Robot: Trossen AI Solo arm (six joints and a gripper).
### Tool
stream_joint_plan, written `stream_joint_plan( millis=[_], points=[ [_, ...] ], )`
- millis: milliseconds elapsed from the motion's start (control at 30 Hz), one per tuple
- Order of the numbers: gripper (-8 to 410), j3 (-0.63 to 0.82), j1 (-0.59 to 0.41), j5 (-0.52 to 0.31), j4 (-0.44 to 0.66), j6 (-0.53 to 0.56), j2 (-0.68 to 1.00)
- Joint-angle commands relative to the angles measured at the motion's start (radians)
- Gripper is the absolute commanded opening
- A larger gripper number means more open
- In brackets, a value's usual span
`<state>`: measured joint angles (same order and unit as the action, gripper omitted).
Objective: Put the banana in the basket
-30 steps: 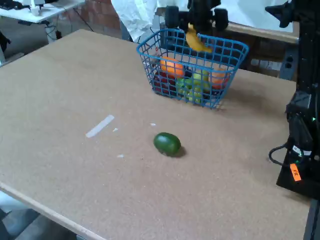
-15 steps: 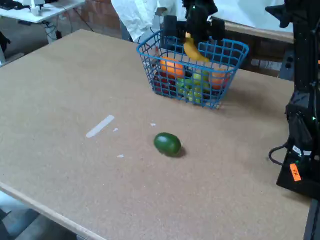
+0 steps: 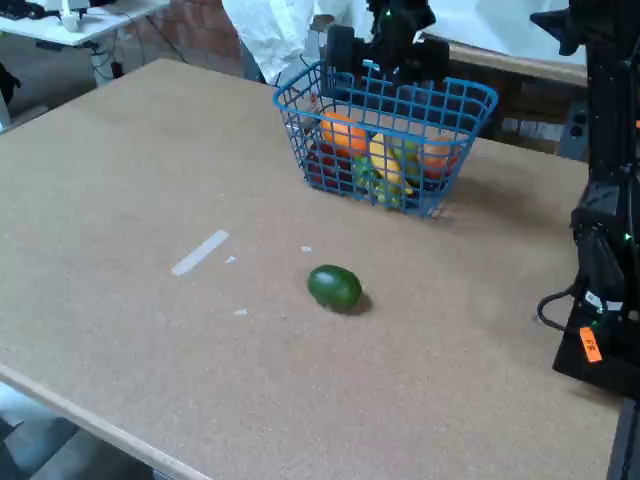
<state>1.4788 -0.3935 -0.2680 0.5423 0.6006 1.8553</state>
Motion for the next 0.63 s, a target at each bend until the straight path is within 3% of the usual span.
stream_joint_plan(
  millis=[0,600],
  points=[
    [293,0.0,0.0,-0.01,-0.002,0.0,-0.003],
    [293,0.0,0.0,-0.009,-0.016,-0.002,-0.003]
  ],
)
